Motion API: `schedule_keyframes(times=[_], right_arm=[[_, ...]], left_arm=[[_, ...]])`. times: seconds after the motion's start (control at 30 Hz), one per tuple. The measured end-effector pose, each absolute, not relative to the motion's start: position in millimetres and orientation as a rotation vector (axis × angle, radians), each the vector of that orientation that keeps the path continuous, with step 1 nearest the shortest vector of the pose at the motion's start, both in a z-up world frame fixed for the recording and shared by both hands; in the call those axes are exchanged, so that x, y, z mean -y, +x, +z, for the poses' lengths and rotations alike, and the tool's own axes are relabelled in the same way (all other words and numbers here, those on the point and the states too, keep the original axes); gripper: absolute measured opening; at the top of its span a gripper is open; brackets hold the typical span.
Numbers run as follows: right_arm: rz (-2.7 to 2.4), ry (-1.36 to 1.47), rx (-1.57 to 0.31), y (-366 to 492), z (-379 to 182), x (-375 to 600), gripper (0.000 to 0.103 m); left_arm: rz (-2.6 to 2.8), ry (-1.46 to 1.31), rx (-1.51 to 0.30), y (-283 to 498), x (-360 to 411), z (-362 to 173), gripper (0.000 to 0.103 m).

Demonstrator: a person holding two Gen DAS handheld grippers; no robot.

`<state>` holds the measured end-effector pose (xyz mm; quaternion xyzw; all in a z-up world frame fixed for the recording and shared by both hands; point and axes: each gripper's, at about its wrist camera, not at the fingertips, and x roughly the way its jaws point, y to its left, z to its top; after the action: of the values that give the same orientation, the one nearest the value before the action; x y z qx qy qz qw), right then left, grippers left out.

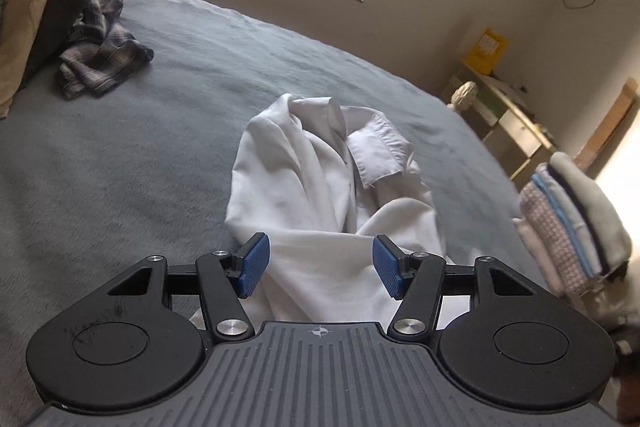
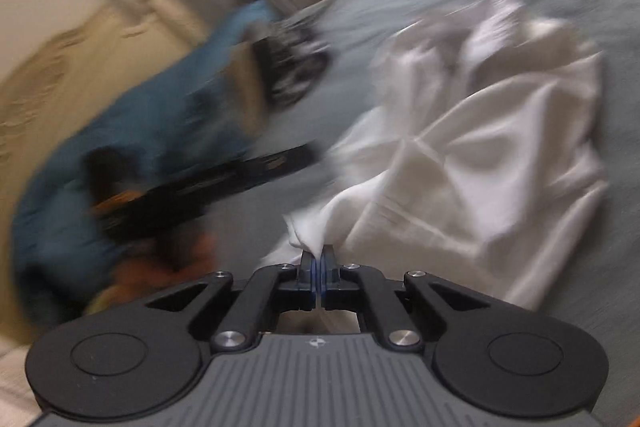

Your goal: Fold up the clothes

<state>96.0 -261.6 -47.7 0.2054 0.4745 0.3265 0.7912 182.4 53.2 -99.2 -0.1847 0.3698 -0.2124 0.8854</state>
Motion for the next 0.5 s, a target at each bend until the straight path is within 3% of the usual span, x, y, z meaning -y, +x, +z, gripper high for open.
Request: schedule_keyframes(times=[0.33, 0.5], right_arm=[[0.913, 0.488, -1.149, 62, -77, 208, 0.002], [0.858, 0.573, -1.057, 76, -68, 217, 0.002]], left_arm=[[-0.453, -0.495, -0.796, 168, -83, -111, 0.057], [-0.501, -0.485, -0.769, 155, -88, -103, 0.057]])
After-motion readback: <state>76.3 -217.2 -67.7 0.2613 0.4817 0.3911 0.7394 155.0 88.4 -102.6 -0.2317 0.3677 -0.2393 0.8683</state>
